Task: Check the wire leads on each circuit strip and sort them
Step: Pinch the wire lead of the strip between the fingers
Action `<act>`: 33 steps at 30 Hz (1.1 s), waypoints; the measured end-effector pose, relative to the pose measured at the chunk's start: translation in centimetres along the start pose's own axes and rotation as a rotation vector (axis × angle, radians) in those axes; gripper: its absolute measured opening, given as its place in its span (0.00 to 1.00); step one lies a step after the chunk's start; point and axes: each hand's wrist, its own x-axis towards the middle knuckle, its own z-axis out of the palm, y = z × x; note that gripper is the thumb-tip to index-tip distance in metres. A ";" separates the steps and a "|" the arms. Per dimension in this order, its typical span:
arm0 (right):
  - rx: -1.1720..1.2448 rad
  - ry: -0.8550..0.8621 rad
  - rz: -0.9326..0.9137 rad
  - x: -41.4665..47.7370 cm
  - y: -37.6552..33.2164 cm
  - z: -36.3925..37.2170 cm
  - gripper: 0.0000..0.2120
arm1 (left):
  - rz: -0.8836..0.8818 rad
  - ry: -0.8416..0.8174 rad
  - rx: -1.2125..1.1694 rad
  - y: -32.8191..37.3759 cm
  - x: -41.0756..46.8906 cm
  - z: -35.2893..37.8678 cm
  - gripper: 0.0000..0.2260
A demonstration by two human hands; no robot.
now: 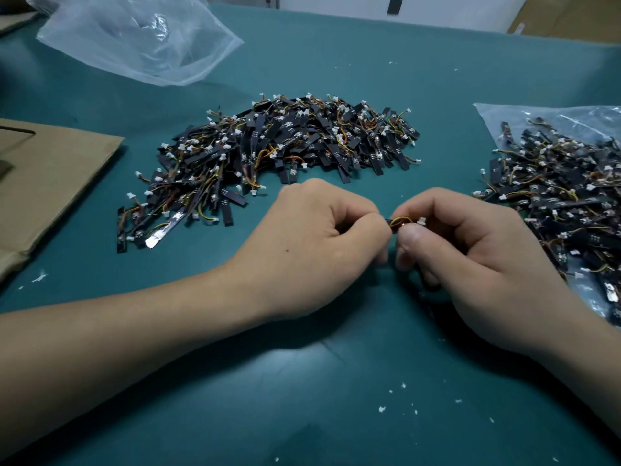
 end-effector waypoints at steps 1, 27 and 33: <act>-0.004 -0.012 -0.007 0.0 -0.1 0.0 0.08 | -0.002 -0.014 0.003 0.1 0.0 -0.3 0.14; -0.333 -0.136 -0.119 -0.7 -1.5 0.5 0.09 | 0.258 -0.103 0.362 -2.2 -1.8 -2.4 0.16; -0.429 -0.277 -0.230 -0.8 -1.9 0.5 0.15 | 0.268 -0.164 0.394 -2.2 -1.9 -2.5 0.15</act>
